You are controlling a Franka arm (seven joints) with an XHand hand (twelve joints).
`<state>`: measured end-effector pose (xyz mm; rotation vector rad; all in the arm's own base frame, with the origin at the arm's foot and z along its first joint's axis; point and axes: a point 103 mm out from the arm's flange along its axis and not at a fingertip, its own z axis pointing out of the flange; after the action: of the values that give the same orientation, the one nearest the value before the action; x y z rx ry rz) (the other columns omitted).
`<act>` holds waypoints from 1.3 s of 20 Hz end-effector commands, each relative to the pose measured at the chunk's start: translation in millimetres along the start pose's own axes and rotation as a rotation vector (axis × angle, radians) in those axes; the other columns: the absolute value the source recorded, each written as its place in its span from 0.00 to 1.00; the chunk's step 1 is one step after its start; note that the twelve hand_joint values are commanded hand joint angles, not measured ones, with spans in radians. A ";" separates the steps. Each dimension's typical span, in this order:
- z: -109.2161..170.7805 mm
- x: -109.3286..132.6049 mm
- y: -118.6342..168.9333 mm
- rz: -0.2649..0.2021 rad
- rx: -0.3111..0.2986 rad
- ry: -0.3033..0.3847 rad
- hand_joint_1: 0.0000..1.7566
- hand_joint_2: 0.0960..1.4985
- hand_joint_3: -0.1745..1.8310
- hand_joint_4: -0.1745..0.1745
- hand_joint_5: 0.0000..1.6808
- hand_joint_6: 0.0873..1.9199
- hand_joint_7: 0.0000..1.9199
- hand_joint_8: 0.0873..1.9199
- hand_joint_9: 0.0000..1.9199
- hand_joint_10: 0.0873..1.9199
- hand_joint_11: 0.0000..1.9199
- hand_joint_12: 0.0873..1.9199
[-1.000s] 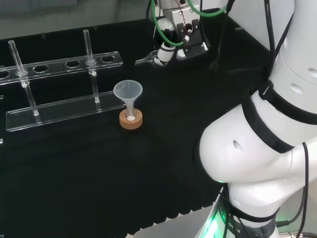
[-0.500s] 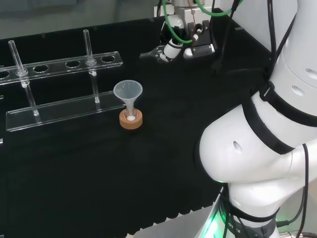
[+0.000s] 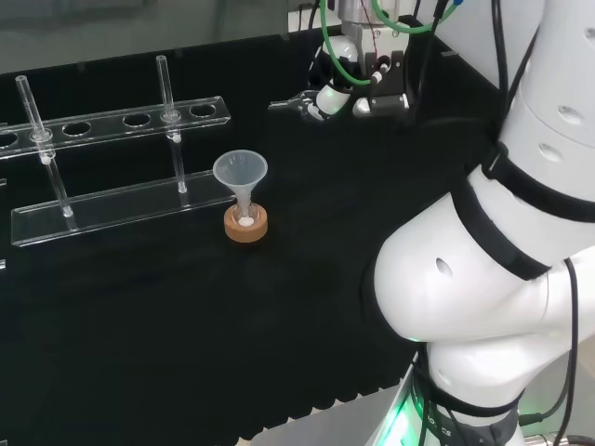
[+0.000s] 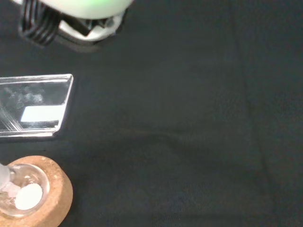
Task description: Put the weighing funnel back on the table.
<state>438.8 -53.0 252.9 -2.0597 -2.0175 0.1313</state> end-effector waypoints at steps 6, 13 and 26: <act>49.2 -40.3 46.2 0.018 0.023 0.110 0.64 0.38 0.45 1.00 0.73 0.38 0.21 0.30 0.38 0.23 0.29 0.64; 78.8 -53.1 66.5 0.021 0.034 0.133 0.64 0.38 0.45 1.00 0.73 0.38 0.21 0.31 0.38 0.23 0.29 0.64; 134.0 -63.6 91.4 0.009 0.094 0.136 0.64 0.38 0.45 1.00 0.73 0.38 0.22 0.31 0.38 0.23 0.29 0.64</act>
<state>485.2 -98.1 109.5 -1.9728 -1.8724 0.0783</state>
